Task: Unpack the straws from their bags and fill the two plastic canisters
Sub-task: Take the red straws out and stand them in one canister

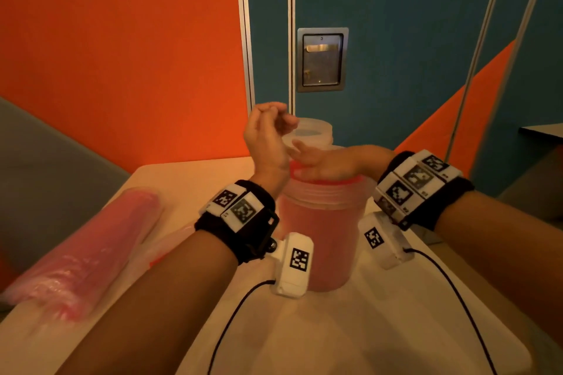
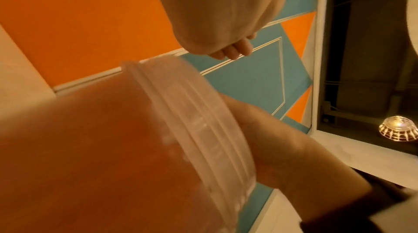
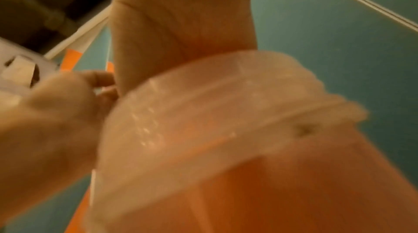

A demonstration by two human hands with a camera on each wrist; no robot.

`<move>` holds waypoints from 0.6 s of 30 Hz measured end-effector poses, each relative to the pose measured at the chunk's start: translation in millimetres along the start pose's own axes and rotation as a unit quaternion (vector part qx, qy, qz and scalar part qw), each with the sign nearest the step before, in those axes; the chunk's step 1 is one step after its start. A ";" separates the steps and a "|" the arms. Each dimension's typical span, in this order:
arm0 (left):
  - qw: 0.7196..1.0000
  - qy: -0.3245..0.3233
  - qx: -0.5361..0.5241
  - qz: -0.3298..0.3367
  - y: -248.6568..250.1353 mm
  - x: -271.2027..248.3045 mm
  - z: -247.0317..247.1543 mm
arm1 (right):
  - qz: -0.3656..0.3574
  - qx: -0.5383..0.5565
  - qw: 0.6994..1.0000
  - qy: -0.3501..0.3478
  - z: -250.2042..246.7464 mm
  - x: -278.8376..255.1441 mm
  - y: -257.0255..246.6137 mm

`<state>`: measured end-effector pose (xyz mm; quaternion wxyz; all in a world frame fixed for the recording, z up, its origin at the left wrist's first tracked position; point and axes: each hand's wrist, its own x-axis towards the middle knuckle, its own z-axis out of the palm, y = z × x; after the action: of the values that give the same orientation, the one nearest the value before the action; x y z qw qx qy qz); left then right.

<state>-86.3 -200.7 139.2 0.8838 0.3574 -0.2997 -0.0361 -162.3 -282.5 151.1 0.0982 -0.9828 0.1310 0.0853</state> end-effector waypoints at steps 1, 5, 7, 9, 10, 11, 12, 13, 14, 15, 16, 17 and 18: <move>1.000 -0.003 0.016 0.019 6.1 0.6 -9.5 | -0.012 0.030 0.997 0.064 -2.5 -3.7 -4.6; 0.982 -0.058 0.177 0.016 27.3 8.8 -70.4 | -0.079 0.088 0.928 0.353 -11.4 -19.1 -47.2; 0.952 -0.104 0.281 -0.055 33.8 10.3 -109.5 | -0.131 0.088 0.916 0.368 -13.2 -25.0 -80.5; 0.905 -0.148 0.377 -0.128 41.2 5.6 -148.4 | -0.164 0.075 0.941 0.285 -10.1 -25.3 -111.0; 0.878 -0.166 0.418 -0.162 45.2 1.0 -166.2 | -0.177 0.056 0.956 0.225 -4.9 -19.0 -123.0; 0.850 -0.184 0.454 -0.193 48.5 -4.7 -181.9 | -0.183 0.027 0.968 0.167 3.4 -10.3 -133.6; 0.823 -0.202 0.482 -0.224 51.3 -10.8 -195.1 | -0.183 -0.012 0.977 0.112 15.6 2.8 -142.5; 0.795 -0.222 0.503 -0.258 53.7 -17.3 -205.8 | -0.178 -0.052 0.981 0.060 31.2 19.8 -149.3; 0.771 -0.242 0.513 -0.291 54.9 -23.5 -212.7 | -0.164 -0.084 0.983 0.010 49.1 39.3 -152.1; 0.752 -0.260 0.515 -0.319 54.0 -30.0 -217.8 | -0.140 -0.103 0.984 -0.039 68.7 59.4 -152.6; 0.730 -0.280 0.529 -0.330 50.6 -35.1 -222.4 | -0.117 -0.112 0.984 -0.078 88.4 77.1 -151.1; 0.700 -0.303 0.565 -0.316 45.0 -38.1 -228.1 | -0.103 -0.117 0.983 -0.099 105.3 91.0 -149.1; 0.664 -0.323 0.610 -0.289 36.9 -39.0 -234.8 | -0.098 -0.120 0.983 -0.099 118.8 99.5 -146.2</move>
<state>6.7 -19.2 11.0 0.2616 0.8512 -0.4027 -0.2119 -44.4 -142.5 42.0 -0.0006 -0.9823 0.0123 0.1869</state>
